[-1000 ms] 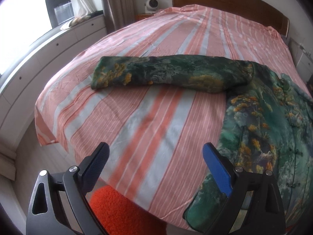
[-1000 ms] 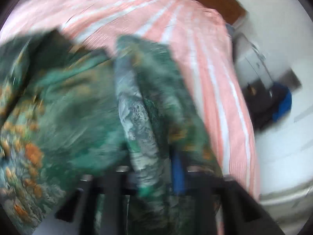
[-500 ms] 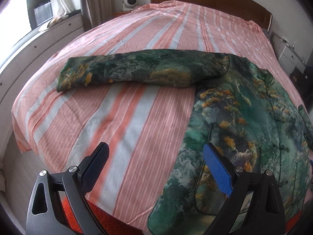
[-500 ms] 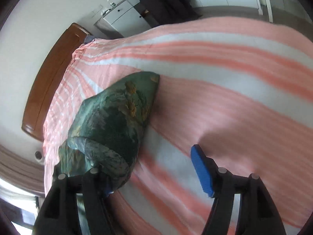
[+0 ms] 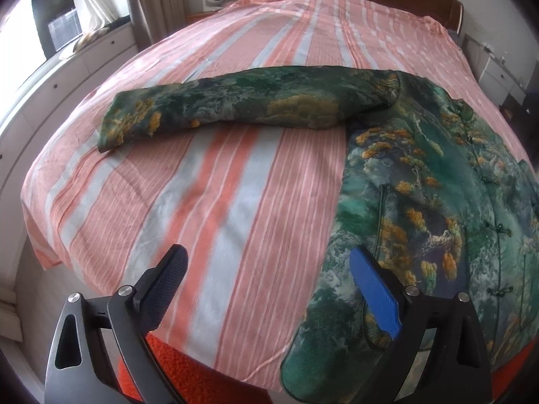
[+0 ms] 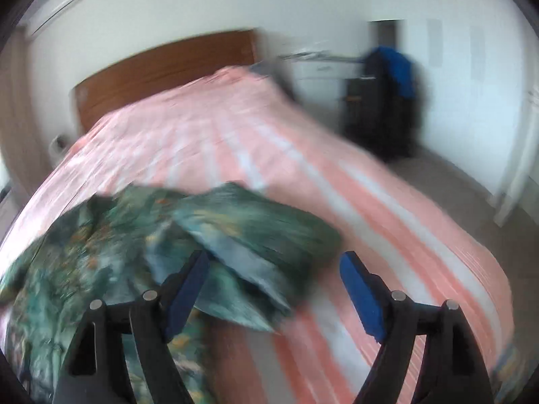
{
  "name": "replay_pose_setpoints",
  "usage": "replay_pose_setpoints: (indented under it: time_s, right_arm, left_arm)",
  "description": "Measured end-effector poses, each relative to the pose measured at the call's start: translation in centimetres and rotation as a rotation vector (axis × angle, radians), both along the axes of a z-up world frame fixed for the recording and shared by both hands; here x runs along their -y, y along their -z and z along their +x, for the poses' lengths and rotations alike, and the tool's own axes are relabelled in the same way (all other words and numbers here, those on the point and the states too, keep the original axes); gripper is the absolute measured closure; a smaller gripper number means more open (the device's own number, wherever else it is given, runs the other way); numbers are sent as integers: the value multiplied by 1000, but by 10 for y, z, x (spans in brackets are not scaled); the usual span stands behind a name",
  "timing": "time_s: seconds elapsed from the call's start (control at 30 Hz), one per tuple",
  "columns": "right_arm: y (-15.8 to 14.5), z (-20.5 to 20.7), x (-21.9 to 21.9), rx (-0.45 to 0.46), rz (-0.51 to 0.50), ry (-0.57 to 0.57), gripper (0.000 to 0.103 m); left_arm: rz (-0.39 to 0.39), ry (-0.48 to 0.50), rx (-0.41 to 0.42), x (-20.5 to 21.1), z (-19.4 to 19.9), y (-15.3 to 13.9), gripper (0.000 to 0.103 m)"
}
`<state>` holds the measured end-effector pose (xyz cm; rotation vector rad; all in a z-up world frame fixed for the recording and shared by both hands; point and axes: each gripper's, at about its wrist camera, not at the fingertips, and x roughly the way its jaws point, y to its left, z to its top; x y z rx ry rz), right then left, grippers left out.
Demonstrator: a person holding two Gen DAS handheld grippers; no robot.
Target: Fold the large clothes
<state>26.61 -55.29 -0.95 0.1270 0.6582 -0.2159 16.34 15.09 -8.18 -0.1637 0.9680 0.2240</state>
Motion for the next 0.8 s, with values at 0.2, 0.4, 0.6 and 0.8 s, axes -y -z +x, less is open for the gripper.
replay_pose_setpoints:
  time_s: [0.2, 0.4, 0.6, 0.8]
  right_arm:
    - [65, 166, -32, -436, -254, -224, 76]
    - [-6, 98, 72, -72, 35, 147, 92]
    - [18, -51, 198, -17, 315, 565, 31]
    - [64, -148, 177, -109, 550, 350, 30]
  left_arm:
    - [-23, -18, 7, 6, -11, -8, 6]
    - [-12, -6, 11, -11, -30, -12, 6]
    - [-79, 77, 0, -14, -11, 4, 6]
    - [-243, 271, -106, 0, -2, 30, 6]
